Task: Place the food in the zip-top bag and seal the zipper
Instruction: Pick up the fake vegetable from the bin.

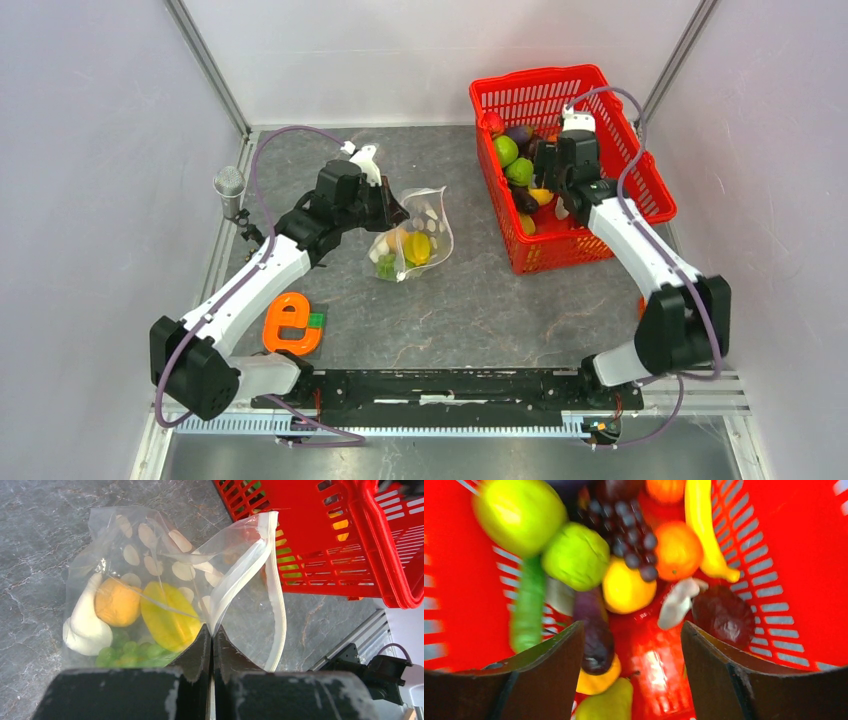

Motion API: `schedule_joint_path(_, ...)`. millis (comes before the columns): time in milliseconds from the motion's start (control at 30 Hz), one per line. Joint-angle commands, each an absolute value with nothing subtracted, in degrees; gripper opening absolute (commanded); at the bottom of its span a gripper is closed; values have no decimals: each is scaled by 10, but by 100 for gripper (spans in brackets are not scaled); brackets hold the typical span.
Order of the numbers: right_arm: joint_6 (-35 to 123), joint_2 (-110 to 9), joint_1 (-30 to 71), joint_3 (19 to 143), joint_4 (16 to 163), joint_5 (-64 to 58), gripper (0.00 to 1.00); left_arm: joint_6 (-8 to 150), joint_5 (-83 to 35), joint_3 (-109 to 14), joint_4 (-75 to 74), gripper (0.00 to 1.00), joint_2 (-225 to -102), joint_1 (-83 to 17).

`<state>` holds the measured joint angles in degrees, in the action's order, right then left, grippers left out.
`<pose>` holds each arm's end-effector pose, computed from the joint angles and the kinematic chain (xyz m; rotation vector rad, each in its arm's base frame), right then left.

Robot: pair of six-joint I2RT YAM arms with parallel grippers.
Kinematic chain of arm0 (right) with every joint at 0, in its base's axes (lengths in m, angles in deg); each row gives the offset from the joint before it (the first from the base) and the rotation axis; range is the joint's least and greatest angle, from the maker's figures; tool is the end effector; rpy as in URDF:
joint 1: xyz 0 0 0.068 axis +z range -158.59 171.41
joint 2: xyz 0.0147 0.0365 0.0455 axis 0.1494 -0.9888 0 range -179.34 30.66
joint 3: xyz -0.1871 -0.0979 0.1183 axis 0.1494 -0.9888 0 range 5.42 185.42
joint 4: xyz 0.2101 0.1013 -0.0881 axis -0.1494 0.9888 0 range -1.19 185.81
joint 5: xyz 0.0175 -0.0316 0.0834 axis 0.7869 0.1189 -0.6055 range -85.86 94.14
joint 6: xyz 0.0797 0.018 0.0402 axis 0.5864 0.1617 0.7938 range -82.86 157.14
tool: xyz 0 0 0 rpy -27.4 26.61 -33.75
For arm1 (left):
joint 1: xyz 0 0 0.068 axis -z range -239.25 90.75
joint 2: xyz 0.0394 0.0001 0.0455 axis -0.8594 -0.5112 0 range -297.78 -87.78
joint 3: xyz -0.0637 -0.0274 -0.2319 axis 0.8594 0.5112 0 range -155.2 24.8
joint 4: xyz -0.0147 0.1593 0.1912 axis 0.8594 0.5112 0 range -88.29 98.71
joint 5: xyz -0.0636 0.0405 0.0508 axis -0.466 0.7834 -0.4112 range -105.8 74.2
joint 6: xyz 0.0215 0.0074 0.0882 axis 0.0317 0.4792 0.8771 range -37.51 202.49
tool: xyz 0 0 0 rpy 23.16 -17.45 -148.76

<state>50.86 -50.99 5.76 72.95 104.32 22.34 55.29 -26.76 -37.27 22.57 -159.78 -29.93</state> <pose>0.3527 0.0639 0.2698 0.1797 2.0519 -0.0293 0.2711 -0.1700 0.2743 0.1605 2.1933 -0.7762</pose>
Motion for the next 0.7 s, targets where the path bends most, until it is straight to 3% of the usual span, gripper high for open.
schedule_joint_path(0, 507, -575, 20, 740, 1106, 179, 73, 544, -285, -374, 196, 2, -1572, -303)
schedule_joint_path(233, 490, -666, 5, 789, 1122, 225, 69, 546, -290, -373, 197, 2, -1569, -303)
schedule_joint_path(433, 494, -707, 2, 816, 1120, 274, 74, 545, -292, -370, 194, 3, -1570, -303)
schedule_joint_path(667, 514, -740, 0, 813, 1092, 300, 68, 545, -296, -367, 193, 2, -1569, -303)
